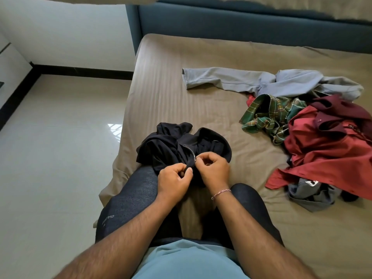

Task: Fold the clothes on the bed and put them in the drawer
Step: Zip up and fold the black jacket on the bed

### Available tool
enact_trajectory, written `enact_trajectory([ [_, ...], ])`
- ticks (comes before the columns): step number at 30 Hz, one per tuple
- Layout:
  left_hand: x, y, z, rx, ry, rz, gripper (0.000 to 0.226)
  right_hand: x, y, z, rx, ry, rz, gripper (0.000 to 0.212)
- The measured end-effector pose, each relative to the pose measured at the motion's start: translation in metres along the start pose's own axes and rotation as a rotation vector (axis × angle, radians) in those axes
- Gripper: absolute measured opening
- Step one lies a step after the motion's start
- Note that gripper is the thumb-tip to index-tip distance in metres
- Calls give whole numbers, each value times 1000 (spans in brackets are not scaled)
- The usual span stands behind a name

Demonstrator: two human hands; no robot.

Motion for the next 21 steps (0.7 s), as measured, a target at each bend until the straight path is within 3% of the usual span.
enact_trajectory([
  [4, -4, 9, 9, 59, 9, 63, 39, -21, 9, -26, 73, 108, 31, 12],
  [8, -12, 12, 7, 75, 66, 105, 37, -16, 1, -40, 47, 110, 93, 13],
  [14, -10, 4, 3, 59, 59, 85, 37, 0, 23, -34, 228, 107, 21, 12],
  [18, -13, -4, -5, -12, 16, 33, 9, -1, 6, -40, 23, 11, 58, 12],
  [21, -14, 14, -16, 104, 56, -74, 29, -4, -3, -32, -87, 5, 113, 8],
])
Point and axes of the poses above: each hand's wrist, its own z-axis away from the middle knuckle, its own x-axis out of the palm, y = z × x, the point moved 10 cm from there along -z, towards the middle knuckle, and after that the axes turned 9 degrees about z, right-handed, at the moved point
